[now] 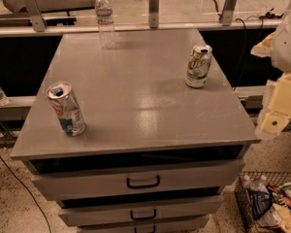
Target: Pick 7up can
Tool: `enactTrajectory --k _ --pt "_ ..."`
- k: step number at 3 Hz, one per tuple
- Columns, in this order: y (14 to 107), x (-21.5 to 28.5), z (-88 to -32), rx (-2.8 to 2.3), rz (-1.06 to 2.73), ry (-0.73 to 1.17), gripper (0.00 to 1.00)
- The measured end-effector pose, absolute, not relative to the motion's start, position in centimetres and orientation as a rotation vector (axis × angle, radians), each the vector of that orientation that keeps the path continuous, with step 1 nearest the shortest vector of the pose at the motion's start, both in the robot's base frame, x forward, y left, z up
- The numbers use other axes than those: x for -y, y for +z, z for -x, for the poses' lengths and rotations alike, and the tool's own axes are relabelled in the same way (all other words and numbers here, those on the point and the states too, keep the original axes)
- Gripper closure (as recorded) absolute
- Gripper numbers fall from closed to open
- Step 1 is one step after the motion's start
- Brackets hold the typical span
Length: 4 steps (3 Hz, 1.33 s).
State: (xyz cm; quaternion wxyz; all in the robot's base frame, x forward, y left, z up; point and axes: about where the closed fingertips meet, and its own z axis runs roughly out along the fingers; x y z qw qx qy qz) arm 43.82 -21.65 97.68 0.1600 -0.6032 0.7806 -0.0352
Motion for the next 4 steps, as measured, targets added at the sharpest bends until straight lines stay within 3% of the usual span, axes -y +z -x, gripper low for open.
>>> enactTrajectory --k 2,3,4 --pt "97.3 21.7 -44.1 -2.223 1.702 -0.074 0.00" --pt "94.9 22.2 -47.0 -2.180 1.651 0.008 0.00" --pt "92.4 22.2 -53.7 -2.079 1.587 0.067 0.00"
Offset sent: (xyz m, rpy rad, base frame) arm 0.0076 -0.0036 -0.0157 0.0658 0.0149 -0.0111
